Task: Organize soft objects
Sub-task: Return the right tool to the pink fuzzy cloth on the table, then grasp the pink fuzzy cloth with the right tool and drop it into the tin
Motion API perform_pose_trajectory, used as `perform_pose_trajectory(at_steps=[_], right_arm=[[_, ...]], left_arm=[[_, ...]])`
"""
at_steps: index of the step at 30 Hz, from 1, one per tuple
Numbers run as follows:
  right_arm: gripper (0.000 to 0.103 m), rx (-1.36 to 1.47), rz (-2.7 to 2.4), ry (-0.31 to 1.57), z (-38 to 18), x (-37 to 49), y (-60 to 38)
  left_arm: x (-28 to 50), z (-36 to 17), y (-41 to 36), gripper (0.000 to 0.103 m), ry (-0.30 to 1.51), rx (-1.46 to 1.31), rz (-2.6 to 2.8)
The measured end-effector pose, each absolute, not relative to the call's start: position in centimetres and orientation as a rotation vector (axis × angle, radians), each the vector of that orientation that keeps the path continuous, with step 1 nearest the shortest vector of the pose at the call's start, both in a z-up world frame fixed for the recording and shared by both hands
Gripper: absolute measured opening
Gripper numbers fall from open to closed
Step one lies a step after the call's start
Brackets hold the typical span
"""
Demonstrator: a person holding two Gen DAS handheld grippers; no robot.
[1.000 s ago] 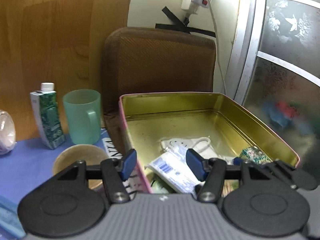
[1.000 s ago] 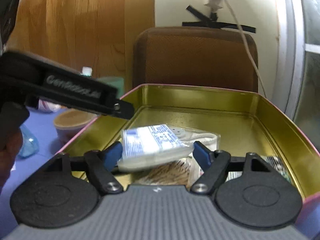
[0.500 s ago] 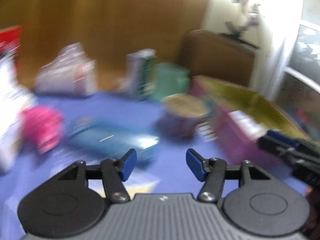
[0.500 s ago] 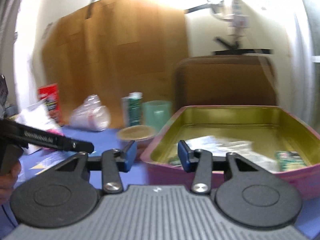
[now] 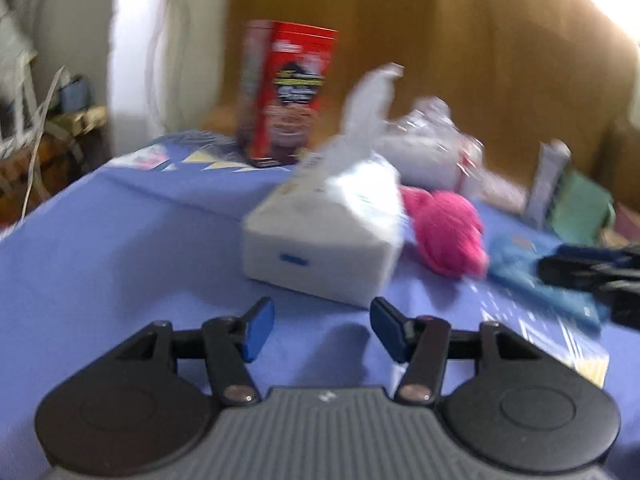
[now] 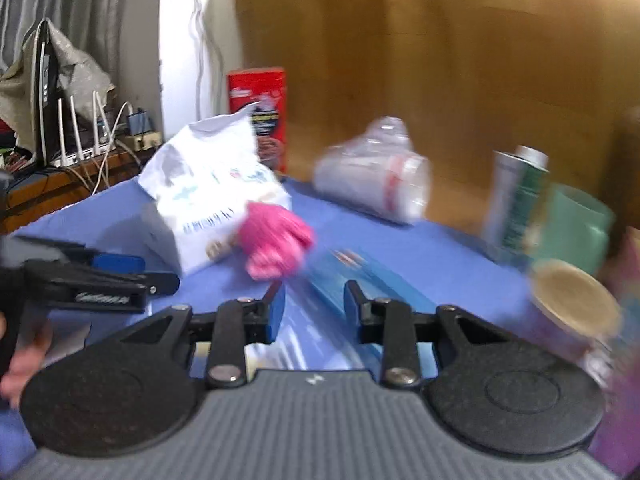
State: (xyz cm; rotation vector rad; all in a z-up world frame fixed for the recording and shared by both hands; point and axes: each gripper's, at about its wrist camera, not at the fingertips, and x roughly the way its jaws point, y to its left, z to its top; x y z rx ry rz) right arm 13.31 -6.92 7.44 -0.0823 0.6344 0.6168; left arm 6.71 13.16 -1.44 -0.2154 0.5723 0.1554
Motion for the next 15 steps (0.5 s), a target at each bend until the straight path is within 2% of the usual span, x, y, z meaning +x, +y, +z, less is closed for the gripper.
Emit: perform_pose_trajectory(at_steps=[3,5,6,9,10,15], right_arm=[[0.038,-0.112,0.641,0.68,6.5,15.5,-3.4],[0.05,-0.128,0.629,0.707,5.9,16.2,-2.0],[0.051,-0.143,0.611,0.718,5.5,16.9,-1.3],[0.043,-0.17,0.575,0.747,4.4,17.7,-0.5],[0.035,-0.173,0.569,0.737,4.5,17.4,-0.7],[0.034,-0.146,0.648,0.721,6.4,13.0,-4.4]], left_arm=[[6.6,-1.3,13.8,0.053,0.544,-0.258,0.149],[6.9,-1.3,13.6,0.053,0.551,-0.254,0.135],[7.2,-1.3,13.6,0.053,0.55,-0.249,0.135],[6.9,-1.3,13.6,0.053,0.538,-0.241,0.143],[6.9,-1.5,13.5,0.053,0.538,-0.242,0.144],[6.7,-1.6,13.5,0.053,0.551,-0.244,0.151]])
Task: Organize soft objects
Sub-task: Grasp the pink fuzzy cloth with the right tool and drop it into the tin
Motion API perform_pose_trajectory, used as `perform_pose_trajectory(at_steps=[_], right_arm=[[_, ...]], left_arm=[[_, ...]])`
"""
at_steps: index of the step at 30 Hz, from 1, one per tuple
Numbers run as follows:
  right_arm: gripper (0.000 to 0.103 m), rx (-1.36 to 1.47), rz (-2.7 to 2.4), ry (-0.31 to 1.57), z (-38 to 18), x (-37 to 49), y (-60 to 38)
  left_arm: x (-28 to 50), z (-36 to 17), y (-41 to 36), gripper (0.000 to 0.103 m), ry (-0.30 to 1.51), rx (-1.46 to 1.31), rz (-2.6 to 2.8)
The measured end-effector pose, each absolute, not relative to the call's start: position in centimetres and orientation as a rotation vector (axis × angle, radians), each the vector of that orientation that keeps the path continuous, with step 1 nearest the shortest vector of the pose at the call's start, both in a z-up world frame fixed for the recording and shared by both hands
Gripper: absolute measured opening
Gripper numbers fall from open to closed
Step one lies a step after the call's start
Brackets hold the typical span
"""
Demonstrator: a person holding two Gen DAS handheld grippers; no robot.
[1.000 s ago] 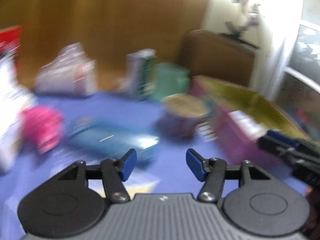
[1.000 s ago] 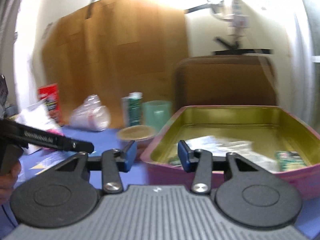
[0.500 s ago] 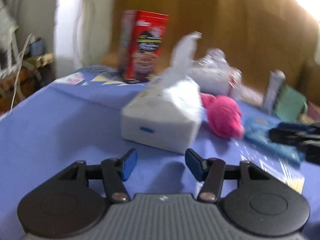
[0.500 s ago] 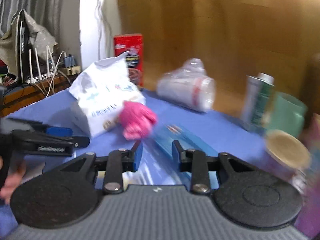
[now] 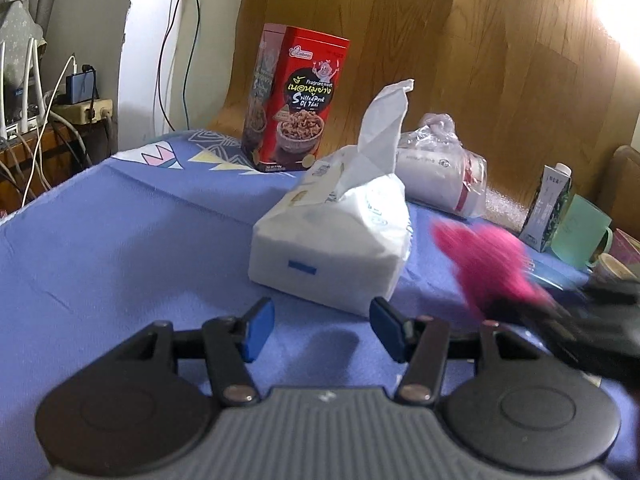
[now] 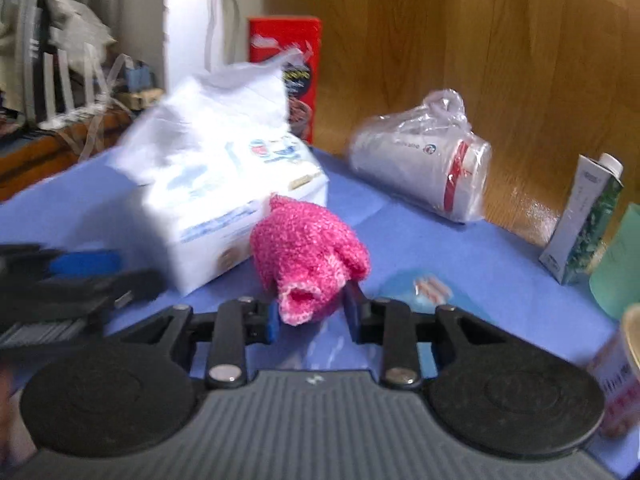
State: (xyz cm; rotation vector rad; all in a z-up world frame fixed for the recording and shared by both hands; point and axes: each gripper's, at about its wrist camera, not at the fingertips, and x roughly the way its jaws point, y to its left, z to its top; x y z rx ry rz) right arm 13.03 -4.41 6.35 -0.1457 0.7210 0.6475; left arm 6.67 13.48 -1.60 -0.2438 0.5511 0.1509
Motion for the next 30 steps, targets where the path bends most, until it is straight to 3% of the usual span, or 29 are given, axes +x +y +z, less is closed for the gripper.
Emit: perform_pose_trajectory(at_steps=[5,8,15,23,30], right_arm=[[0.035,-0.184,0.677,0.714,7.2,6.3,-10.1],[0.035,-0.198,0.596,0.707,7.0,3.2,-13.6],[0.036,-0.141,0.332,0.694,6.6,-1.2,-19.5],[0.039,-0.07,0.276,0.699,6.0,-1.5,-21.4],[0.042,-0.032,0.267,0.693,5.9,-2.2,-22.4]], left_arm=[[7.3,-1.7,12.7,0.057,0.586,-0.197,0.159],[7.5,-1.6,11.7,0.064,0.606,-0.143,0.156],[7.5,0.1,6.5,0.065,0.613,-0.134,-0.05],[6.9,3.7,-3.7,0.065,0.65,-0.077,-0.505],[5.2,3.3,-8.7,0.067,0.743,-0.089,-0.701]])
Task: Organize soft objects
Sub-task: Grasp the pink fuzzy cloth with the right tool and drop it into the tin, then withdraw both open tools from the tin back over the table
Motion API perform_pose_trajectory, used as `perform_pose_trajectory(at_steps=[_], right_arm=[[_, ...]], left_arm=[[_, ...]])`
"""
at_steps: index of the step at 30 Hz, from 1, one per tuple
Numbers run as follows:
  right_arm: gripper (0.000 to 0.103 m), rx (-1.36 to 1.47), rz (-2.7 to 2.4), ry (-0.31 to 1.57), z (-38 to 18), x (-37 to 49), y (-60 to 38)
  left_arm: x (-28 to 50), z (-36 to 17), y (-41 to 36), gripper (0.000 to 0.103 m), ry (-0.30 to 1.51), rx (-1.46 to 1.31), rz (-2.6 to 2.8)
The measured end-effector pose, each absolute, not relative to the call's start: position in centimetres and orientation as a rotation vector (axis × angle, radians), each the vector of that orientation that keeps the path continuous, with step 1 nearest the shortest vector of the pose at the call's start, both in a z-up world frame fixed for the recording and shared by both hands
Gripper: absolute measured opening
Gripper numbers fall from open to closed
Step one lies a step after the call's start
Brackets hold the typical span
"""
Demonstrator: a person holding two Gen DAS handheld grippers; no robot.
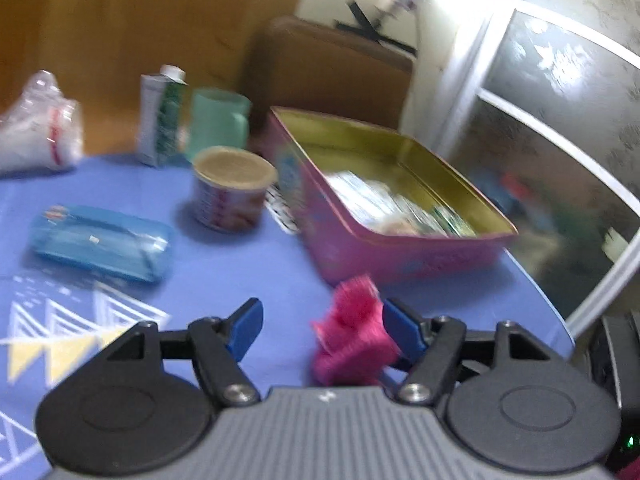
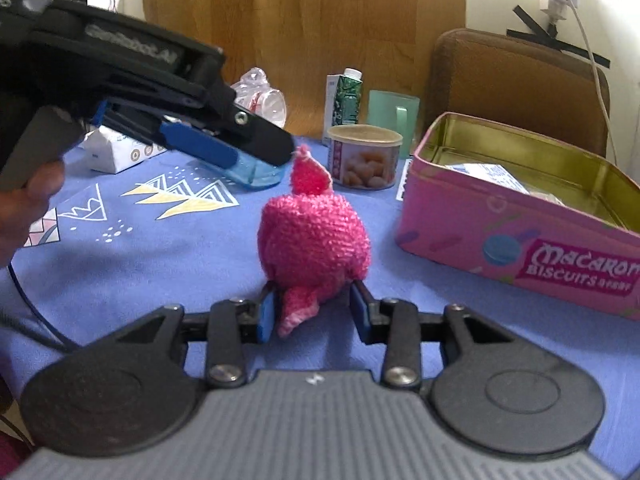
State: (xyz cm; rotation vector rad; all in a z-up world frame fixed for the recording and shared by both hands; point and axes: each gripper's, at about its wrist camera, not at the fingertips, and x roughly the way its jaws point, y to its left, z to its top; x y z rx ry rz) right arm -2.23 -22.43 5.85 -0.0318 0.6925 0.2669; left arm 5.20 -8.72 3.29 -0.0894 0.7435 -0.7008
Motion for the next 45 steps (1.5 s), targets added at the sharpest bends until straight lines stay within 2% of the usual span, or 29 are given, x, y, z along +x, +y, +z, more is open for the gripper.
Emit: perform_pose_trajectory(at_steps=[3,4,6,13,18,20,21,22,24,28,39,45], right_arm=[[0.042,0.0,0.281,0.702,5.6,-2.2,-22.9],[0.032,0.01,0.283,0.708,5.6,-2.2,-23.0],[0.03,0.031,0.279,0.697,5.8,-2.2,-23.4],[0.029,0.037,0.138,0.484,8.5,-3.2,-26.7],[0.029,0.018,-0.003,0.466,9.5,-1.2,-31.1],[0.029,0.005,-0.039,0.483,9.4,0.3,-32.6],[0.03,0.001,-0.06,0.49,9.2,1.5,-33.6],[0.033,0.0,-0.083,0.501,9.0,2.8,-34.6],[0.038,-0.011,-0.142,0.515,8.2,5.3,-36.4],[0.039,0.023,-0.216,0.533,7.3,6.5,-39.2],[0.039,0.141,-0.21,0.423,8.4,0.2,-38.0],[0.039,0.199,-0.209,0.385,9.6,-1.3,-36.5]], left_arm=[[5.4,2.0,-9.7,0.056,0.776,-0.095,-0.722],[5.4,1.9,-9.6,0.043,0.792,-0.129,-0.745],[5.7,2.5,-10.1,0.032,0.812,-0.176,-0.792],[6.0,7.8,-15.1,0.032,0.674,-0.108,-0.918],[8.2,8.7,-21.2,0.033,0.642,-0.065,-0.945],[9.4,8.5,-23.6,0.036,0.613,-0.051,-0.905],[10.4,8.4,-24.9,0.043,0.589,-0.036,-0.857],[11.2,8.2,-25.8,0.046,0.585,-0.016,-0.809],[13.1,7.6,-27.5,0.046,0.609,0.024,-0.722],[14.4,6.2,-27.0,0.046,0.674,-0.017,-0.661],[11.2,5.9,-25.2,0.046,0.637,0.101,-0.631],[8.2,6.2,-22.6,0.051,0.595,0.169,-0.594]])
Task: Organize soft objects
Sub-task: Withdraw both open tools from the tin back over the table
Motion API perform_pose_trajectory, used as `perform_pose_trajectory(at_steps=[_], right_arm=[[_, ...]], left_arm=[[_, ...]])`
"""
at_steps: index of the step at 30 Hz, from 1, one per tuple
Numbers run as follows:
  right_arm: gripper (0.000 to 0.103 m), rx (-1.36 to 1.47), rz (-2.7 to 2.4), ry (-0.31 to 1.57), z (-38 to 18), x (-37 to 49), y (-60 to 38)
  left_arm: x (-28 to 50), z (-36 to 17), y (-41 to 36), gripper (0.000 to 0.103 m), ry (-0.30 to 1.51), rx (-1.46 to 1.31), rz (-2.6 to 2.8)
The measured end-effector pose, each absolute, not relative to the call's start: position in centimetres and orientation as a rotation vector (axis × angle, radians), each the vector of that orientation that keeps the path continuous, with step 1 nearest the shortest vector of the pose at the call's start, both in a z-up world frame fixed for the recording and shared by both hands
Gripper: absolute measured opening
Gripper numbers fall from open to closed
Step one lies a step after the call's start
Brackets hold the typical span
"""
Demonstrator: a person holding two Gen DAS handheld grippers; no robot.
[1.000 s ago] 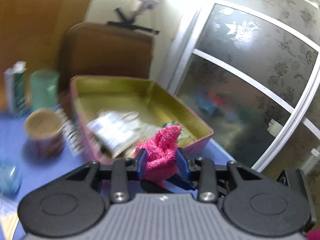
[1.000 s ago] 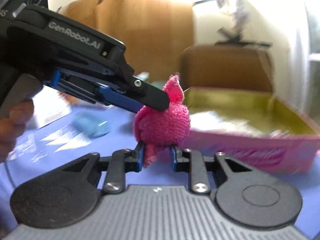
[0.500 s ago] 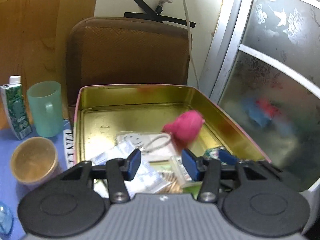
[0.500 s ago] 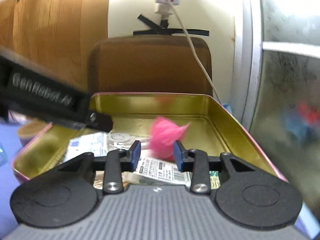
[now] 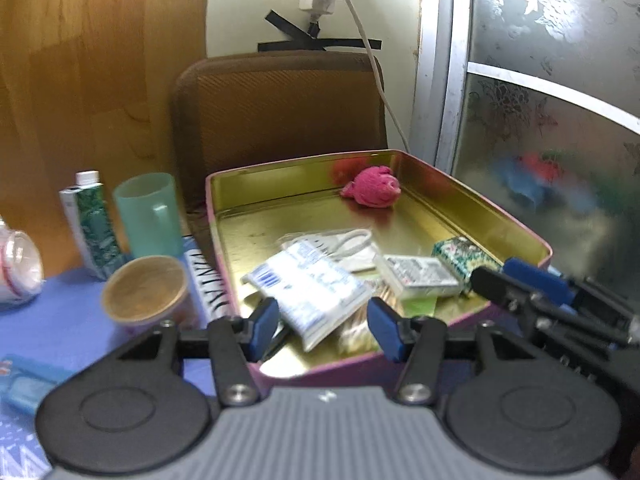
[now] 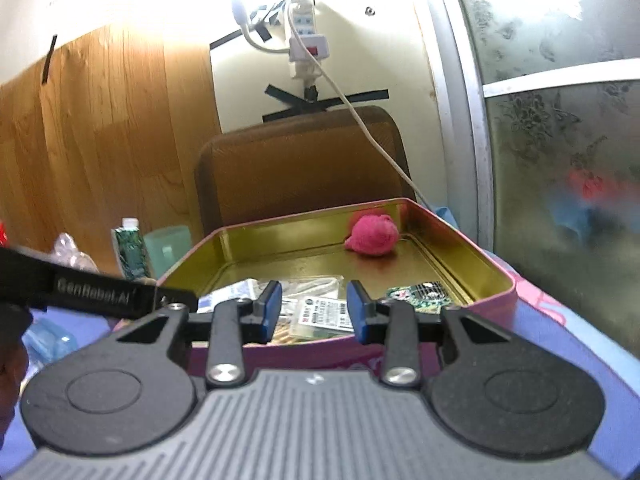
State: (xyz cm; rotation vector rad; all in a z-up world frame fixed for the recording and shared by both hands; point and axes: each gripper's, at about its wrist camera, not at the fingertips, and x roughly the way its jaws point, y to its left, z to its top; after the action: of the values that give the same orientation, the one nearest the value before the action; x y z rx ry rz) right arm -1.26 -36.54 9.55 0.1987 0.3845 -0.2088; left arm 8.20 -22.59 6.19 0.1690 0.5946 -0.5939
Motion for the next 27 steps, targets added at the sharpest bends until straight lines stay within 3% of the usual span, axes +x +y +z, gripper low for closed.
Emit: perform_pose_trajectory(at_steps=[18,27], right_arm=[[0.039,0.148,-0.014,0.488,9.0,1.0,-27.0],[0.039,0.146,-0.068,0.437,9.3,0.0,-26.4]], left_arm=[[7.9,3.0,-9.7,0.056,0.606,0.116,-0.378],[8.5,1.9,-9.6,0.059,0.619,0.082,-0.401]])
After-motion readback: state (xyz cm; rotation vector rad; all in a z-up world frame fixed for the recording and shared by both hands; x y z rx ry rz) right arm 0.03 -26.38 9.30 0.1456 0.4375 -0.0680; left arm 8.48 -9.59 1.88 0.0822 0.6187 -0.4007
